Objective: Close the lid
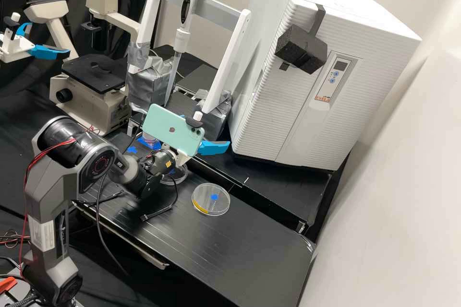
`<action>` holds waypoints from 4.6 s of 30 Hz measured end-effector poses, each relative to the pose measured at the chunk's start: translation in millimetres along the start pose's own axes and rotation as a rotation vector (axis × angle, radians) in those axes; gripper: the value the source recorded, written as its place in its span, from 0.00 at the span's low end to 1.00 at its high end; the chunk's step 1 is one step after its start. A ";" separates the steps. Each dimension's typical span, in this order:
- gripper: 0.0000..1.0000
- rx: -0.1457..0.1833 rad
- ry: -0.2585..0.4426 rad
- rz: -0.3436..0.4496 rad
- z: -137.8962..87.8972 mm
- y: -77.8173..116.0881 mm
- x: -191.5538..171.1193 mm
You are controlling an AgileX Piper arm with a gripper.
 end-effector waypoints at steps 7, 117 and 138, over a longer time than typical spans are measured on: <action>1.00 0.000 0.001 0.001 -0.1 0.1 0.0; 0.00 -0.013 -0.224 0.165 89.9 40.7 -169.6; 0.00 -0.001 -0.141 0.189 60.6 46.7 -179.8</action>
